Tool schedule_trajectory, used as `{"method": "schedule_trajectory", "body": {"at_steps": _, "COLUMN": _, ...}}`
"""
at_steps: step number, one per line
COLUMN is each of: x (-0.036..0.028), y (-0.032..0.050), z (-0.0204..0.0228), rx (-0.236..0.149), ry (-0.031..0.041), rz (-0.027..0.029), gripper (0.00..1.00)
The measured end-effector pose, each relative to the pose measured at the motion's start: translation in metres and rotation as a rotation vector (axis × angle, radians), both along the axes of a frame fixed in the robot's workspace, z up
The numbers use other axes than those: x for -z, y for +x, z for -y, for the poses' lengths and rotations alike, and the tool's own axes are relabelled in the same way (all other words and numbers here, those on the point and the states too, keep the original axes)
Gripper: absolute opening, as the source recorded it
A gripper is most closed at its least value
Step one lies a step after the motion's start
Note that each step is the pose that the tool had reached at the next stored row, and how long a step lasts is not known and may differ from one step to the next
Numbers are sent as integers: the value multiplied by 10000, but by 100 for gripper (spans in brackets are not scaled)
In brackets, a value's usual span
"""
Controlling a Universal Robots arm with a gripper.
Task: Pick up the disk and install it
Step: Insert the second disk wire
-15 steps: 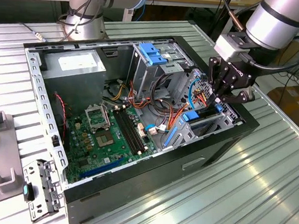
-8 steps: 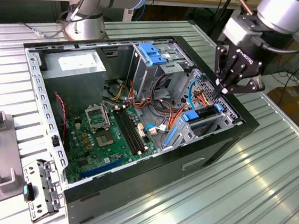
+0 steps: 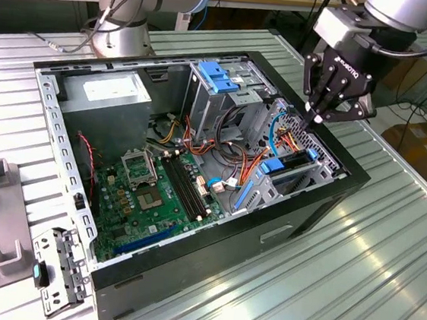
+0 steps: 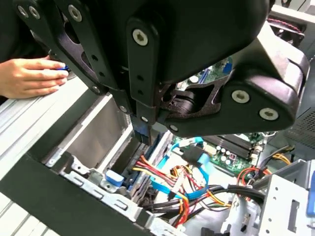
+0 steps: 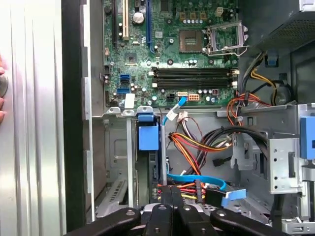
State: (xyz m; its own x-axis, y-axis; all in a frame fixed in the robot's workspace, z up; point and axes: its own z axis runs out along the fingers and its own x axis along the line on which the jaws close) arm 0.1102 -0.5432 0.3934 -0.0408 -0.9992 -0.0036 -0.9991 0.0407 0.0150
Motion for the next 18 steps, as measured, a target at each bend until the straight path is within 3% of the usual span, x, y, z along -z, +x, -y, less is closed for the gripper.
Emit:
{"method": "schedule_trajectory", "body": {"at_steps": 1, "x": 0, "y": -1, "z": -91, "rx": 1, "ry": -38, "rz": -1, "gripper": 11}}
{"method": "schedule_trajectory", "body": {"at_steps": 2, "x": -14, "y": -1, "z": -238, "rx": 1, "ry": -115, "rz": -2, "gripper": 11}}
{"method": "schedule_trajectory", "body": {"at_steps": 5, "x": -66, "y": 0, "z": -426, "rx": 2, "ry": -276, "rz": -3, "gripper": 11}}
{"method": "schedule_trajectory", "body": {"at_steps": 7, "x": -65, "y": 1, "z": -491, "rx": 0, "ry": -451, "rz": -4, "gripper": 11}}
{"method": "schedule_trajectory", "body": {"at_steps": 8, "x": -63, "y": 2, "z": -526, "rx": 1, "ry": -720, "rz": -9, "gripper": 11}}
{"method": "schedule_trajectory", "body": {"at_steps": 9, "x": -61, "y": 2, "z": -542, "rx": 1, "ry": -895, "rz": -10, "gripper": 11}}
{"method": "schedule_trajectory", "body": {"at_steps": 11, "x": -35, "y": 2, "z": -569, "rx": 0, "ry": -1157, "rz": -10, "gripper": 11}}
{"method": "schedule_trajectory", "body": {"at_steps": 14, "x": 0, "y": 2, "z": -600, "rx": 1, "ry": -1230, "rz": -10, "gripper": 11}}
{"method": "schedule_trajectory", "body": {"at_steps": 16, "x": 16, "y": 2, "z": -627, "rx": 1, "ry": -1261, "rz": -10, "gripper": 23}}
{"method": "schedule_trajectory", "body": {"at_steps": 18, "x": 23, "y": 3, "z": -648, "rx": 0, "ry": -1285, "rz": -10, "gripper": 23}}
